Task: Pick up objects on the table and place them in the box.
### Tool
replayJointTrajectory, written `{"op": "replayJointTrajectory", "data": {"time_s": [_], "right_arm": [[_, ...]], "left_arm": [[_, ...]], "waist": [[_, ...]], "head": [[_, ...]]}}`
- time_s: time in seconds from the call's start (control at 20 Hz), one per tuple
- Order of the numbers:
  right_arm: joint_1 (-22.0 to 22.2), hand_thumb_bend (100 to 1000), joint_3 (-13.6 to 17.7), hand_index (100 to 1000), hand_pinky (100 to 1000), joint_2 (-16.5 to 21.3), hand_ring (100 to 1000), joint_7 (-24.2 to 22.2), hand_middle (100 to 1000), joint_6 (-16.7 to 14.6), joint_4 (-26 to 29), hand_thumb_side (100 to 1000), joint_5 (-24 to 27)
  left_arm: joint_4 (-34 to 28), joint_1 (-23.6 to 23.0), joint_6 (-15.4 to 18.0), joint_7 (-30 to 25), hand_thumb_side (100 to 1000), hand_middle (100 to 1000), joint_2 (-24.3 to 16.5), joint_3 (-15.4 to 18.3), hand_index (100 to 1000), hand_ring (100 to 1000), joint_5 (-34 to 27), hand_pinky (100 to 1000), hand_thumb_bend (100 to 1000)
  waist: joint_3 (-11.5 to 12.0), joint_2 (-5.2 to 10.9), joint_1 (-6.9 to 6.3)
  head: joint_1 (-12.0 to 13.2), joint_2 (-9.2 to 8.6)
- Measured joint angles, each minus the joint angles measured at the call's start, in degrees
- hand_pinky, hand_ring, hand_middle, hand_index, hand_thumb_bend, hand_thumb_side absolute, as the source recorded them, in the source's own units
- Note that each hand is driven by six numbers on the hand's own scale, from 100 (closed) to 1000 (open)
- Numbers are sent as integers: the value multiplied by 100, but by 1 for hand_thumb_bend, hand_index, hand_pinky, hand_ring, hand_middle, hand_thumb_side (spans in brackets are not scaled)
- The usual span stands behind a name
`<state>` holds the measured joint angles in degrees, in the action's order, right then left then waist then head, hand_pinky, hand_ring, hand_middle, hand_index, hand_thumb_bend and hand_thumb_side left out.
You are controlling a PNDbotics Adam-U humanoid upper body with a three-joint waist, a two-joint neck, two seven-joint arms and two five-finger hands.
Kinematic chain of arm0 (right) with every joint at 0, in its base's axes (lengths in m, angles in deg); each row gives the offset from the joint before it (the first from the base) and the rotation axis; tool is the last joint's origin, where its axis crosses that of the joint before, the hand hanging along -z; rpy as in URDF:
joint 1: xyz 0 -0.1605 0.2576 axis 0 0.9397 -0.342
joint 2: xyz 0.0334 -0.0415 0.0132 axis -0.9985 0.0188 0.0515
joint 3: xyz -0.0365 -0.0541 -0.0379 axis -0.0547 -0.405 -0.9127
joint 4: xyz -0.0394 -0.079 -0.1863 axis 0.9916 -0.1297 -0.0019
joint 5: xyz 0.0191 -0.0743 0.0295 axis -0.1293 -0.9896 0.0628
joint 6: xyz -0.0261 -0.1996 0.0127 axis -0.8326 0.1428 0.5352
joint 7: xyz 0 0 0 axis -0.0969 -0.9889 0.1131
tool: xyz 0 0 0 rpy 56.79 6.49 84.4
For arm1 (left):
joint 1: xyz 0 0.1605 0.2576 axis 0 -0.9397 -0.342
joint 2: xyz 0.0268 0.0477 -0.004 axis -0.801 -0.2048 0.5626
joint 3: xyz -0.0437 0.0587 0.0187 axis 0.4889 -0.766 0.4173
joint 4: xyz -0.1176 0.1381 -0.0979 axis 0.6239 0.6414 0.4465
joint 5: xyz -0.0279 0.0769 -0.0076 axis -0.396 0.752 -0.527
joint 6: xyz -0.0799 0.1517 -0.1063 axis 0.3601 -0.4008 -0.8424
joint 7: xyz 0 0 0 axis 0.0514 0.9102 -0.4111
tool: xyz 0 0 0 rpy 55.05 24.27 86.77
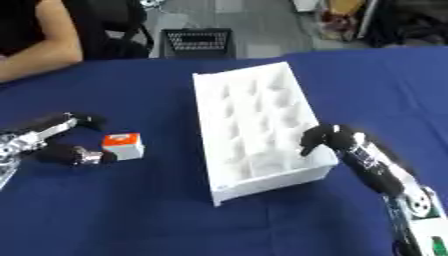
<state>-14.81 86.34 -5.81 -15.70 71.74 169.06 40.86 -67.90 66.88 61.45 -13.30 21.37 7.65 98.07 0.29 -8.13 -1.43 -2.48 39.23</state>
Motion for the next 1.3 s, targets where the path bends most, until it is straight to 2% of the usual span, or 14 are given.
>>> {"op": "replayJointTrajectory", "data": {"time_s": [0.35,0.8,1.3], "right_arm": [[1,100,-1,789,862,0,623,-17,640,1,0,965,0],[42,100,0,790,862,-1,623,-19,640,1,-1,967,0],[43,100,0,789,862,-1,622,-19,639,1,-1,967,0]], "left_arm": [[-1,78,51,-47,713,769,22,-88,899,867,151,905,861],[-183,216,124,-60,681,754,20,-92,872,844,861,862,884],[-178,245,135,-34,579,748,22,-90,869,840,1088,855,756]], "waist": [[-17,0,-1],[-19,0,-5],[-19,1,-5]], "head": [[0,0],[0,0],[0,0]]}}
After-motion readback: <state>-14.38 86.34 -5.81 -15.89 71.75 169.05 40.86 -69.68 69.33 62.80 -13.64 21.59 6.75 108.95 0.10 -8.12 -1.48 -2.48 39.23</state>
